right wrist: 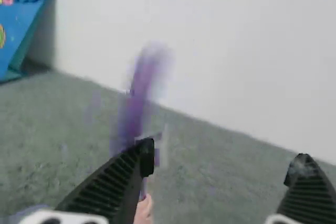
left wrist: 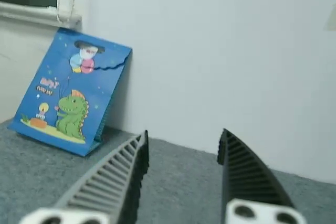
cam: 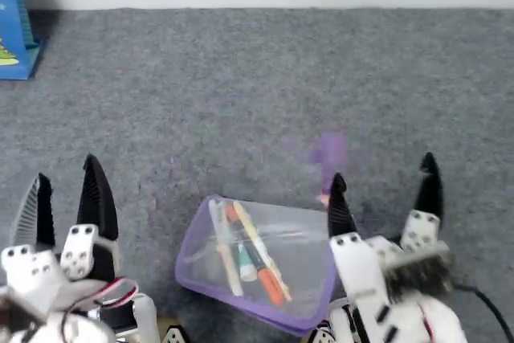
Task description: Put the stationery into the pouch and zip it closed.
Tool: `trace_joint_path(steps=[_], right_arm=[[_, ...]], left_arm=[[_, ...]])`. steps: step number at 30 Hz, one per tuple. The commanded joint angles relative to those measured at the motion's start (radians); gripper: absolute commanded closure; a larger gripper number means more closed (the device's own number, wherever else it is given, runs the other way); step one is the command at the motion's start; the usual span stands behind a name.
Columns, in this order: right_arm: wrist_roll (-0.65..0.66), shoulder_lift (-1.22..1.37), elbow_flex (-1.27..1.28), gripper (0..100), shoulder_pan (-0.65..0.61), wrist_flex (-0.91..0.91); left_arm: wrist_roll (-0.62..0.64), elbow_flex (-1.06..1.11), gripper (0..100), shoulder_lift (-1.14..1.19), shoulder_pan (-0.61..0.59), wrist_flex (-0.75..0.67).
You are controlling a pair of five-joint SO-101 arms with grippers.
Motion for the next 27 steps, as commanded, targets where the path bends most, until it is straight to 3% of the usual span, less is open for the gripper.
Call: trace_joint_path(steps=[1, 11, 21, 27], right_arm=[[-0.009, -0.005, 0.164, 60.8, 0.018, -0.113], [-0.005, 0.004, 0.526, 60.8, 0.019, -0.437], [-0.003, 0.002, 0.804, 60.8, 0.105, -0.720], [-0.011, 0.004, 0.868, 60.8, 0.108, -0.748]], left_arm=[[0.008, 0.116, 79, -0.006, 0.006, -0.086], [-0.129, 0.466, 79, -0.008, 0.186, -0.239], [-0.186, 0.840, 79, -0.002, 0.259, -0.583], [-0.186, 0.835, 79, -0.003, 0.298, -0.535]])
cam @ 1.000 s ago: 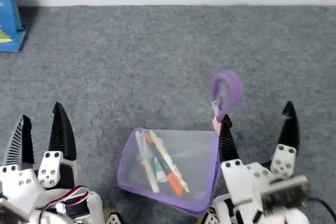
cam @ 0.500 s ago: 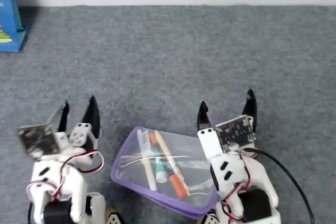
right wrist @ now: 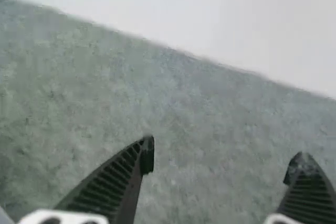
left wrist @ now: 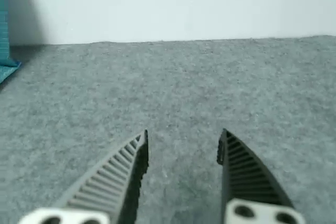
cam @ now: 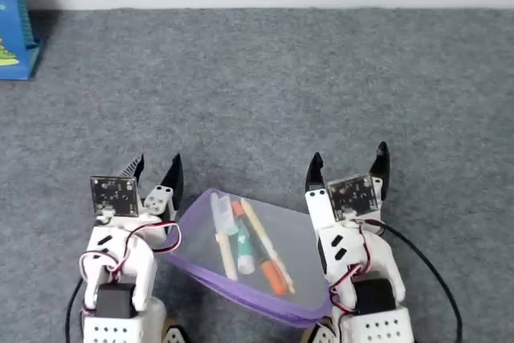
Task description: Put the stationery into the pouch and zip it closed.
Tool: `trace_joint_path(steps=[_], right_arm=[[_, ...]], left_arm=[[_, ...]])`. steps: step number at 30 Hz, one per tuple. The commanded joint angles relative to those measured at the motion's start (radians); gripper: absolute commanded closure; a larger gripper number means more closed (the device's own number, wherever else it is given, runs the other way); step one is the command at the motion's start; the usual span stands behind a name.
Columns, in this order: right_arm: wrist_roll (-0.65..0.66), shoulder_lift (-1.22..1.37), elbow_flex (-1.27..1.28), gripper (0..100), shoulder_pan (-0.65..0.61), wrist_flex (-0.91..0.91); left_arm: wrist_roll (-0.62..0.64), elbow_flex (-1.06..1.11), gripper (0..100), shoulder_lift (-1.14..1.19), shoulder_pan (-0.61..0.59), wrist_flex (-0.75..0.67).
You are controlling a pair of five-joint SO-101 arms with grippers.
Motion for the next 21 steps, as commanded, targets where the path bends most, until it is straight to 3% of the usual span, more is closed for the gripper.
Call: trace_joint_path(steps=[1, 15, 21], right_arm=[[-0.009, -0.008, 0.020, 60.8, 0.013, -0.015], [-0.011, -0.016, 0.020, 60.8, 0.015, 0.166], [-0.011, -0.013, 0.020, 60.8, 0.035, 0.295]], left_arm=[[-0.014, -0.008, 79, -0.009, 0.014, 0.003], [-0.011, -0.008, 79, -0.009, 0.009, 0.150], [-0.012, -0.008, 79, -0.009, 0.009, 0.299]])
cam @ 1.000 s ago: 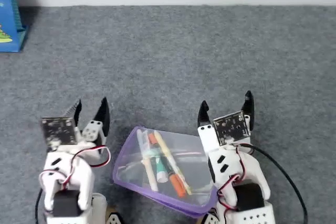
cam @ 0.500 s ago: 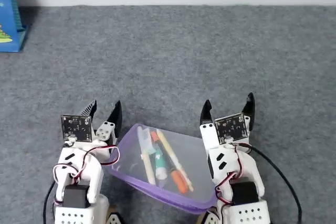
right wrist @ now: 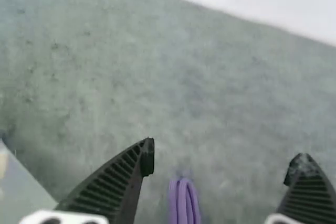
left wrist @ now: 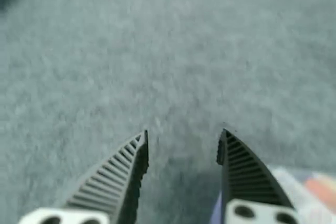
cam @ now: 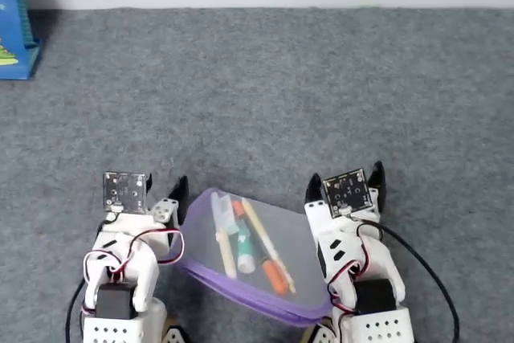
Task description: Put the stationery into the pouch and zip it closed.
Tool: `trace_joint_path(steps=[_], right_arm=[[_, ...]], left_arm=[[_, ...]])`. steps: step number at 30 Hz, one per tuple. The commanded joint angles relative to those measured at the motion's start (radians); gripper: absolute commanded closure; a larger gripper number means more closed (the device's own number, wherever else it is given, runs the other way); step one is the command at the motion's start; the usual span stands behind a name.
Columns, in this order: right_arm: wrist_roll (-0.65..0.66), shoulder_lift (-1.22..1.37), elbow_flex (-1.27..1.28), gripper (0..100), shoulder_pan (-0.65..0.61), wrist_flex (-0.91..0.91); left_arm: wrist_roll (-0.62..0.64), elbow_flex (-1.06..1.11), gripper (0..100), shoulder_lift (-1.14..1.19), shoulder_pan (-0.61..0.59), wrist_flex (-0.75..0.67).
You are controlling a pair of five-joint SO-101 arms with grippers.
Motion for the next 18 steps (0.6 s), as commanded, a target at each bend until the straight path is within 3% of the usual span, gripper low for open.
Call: trace_joint_path(steps=[1, 7, 15, 18], right_arm=[[-0.009, -0.016, 0.020, 60.8, 0.028, 0.094], [-0.015, -0.007, 0.020, 60.8, 0.081, 0.229], [-0.161, -0.008, 0.020, 61.3, 0.139, 0.275], [-0.192, -0.016, 0.020, 68.3, 0.159, 0.268]], left_arm=[[-0.014, -0.008, 79, -0.009, 0.002, 0.086], [-0.014, -0.008, 79, -0.009, 0.002, 0.163], [-0.008, -0.008, 79, -0.008, 0.002, 0.204], [-0.008, -0.008, 81, -0.008, 0.000, 0.215]])
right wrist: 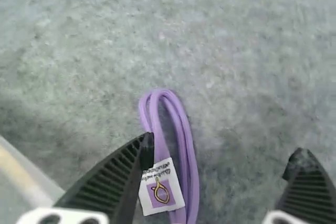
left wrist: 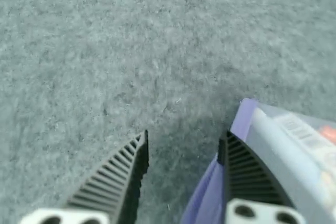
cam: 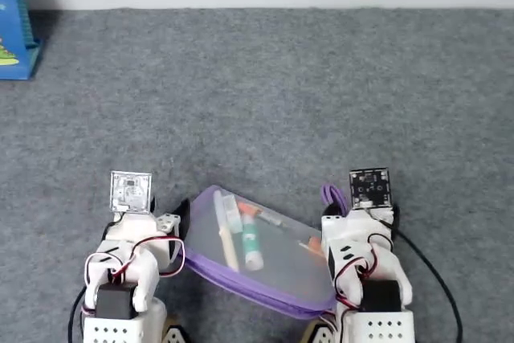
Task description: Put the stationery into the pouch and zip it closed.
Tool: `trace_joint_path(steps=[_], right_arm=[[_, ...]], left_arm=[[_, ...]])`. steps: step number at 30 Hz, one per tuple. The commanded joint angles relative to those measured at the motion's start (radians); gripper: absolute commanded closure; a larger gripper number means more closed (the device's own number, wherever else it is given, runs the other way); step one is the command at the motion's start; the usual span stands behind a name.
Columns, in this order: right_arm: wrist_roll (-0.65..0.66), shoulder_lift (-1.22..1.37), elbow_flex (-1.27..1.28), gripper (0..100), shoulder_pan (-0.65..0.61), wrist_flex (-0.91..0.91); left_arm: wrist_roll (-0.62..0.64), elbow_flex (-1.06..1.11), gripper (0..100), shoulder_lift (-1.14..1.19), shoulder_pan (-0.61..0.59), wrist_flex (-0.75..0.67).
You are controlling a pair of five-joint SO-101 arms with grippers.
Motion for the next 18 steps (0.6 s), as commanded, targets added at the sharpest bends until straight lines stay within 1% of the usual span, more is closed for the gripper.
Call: trace_joint_path(steps=[1, 5, 7, 8, 10, 13, 18], right_arm=[[-0.041, -0.013, 0.020, 72.3, 0.027, -0.002], [-0.086, -0.013, 0.020, 90.4, 0.025, -0.002], [-0.095, -0.013, 0.020, 98.8, 0.025, -0.002], [-0.095, -0.013, 0.020, 99.4, 0.025, -0.002], [-0.095, -0.013, 0.020, 97.0, 0.027, 0.005], [-0.094, -0.013, 0.020, 99.2, 0.027, 0.007], [-0.089, -0.007, 0.020, 98.8, 0.033, 0.008]], left_arm=[[-0.014, -0.008, 83, -0.009, 0.002, 0.012], [-0.014, -0.008, 99, -0.011, 0.002, 0.002], [-0.014, -0.008, 98, -0.011, 0.002, -0.006], [-0.014, -0.008, 99, -0.011, -0.002, -0.006], [-0.014, -0.008, 99, -0.011, -0.026, -0.008], [-0.014, -0.008, 99, -0.011, -0.061, -0.011], [-0.014, -0.008, 99, -0.011, -0.104, -0.005]])
